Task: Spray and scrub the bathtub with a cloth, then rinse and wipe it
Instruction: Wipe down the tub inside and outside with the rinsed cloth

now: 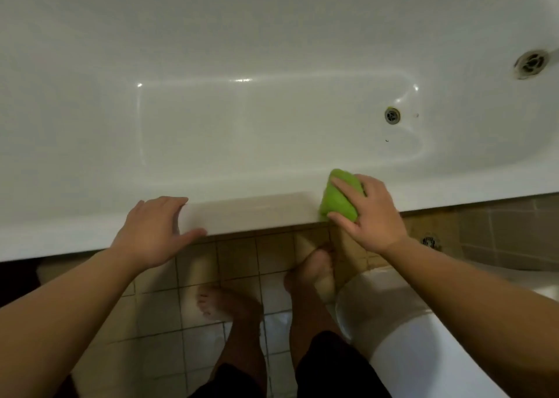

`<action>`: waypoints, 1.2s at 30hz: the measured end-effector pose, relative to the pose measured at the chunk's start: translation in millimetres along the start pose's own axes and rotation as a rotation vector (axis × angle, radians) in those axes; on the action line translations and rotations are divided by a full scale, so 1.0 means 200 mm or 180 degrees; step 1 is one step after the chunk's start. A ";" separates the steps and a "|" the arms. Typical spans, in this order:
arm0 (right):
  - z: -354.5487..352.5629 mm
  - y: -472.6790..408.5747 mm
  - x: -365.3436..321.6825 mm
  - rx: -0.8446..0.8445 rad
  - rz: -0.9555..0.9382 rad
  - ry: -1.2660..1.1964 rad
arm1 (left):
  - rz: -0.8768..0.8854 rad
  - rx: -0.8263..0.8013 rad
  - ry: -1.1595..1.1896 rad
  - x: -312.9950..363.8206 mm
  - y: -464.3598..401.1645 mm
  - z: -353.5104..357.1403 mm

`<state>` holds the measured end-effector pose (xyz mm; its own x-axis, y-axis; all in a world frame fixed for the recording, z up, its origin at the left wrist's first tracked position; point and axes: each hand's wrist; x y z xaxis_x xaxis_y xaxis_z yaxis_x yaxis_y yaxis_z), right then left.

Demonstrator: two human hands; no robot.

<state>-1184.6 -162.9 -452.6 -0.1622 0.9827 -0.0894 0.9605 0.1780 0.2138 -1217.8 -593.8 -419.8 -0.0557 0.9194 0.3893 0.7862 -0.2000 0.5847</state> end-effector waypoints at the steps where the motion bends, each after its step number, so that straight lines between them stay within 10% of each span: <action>1: -0.01 0.04 0.06 -0.0001 0.0157 0.0124 | -0.0017 0.0014 -0.0027 -0.05 0.01 -0.01; 5: 0.02 0.05 -0.08 0.0031 0.0466 0.0326 | -0.0039 0.0070 -0.0072 -0.23 0.05 -0.03; 14: 0.09 -0.38 -1.54 -0.0099 -0.1160 -0.0048 | -0.0102 0.0310 -0.0148 -0.66 0.19 -0.14; 26: 0.04 -0.25 -0.84 -0.0202 -0.0415 0.0062 | -0.0087 0.0675 0.0216 -0.99 0.35 -0.18; 36: 0.09 -0.62 -2.20 -0.0578 -0.1116 -0.0155 | -0.0500 0.0898 0.0277 -1.22 0.43 -0.26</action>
<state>-1228.8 -617.9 -458.2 -0.4582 0.8578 -0.2326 0.7925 0.5128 0.3301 -1168.1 -852.4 -426.9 -0.2325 0.8968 0.3765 0.9026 0.0547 0.4271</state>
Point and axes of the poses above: each hand's wrist, its own y-axis away from the middle knuckle, its own z-axis out of the palm, x = y × z, and after that the axes turned 13 degrees about y, right-handed
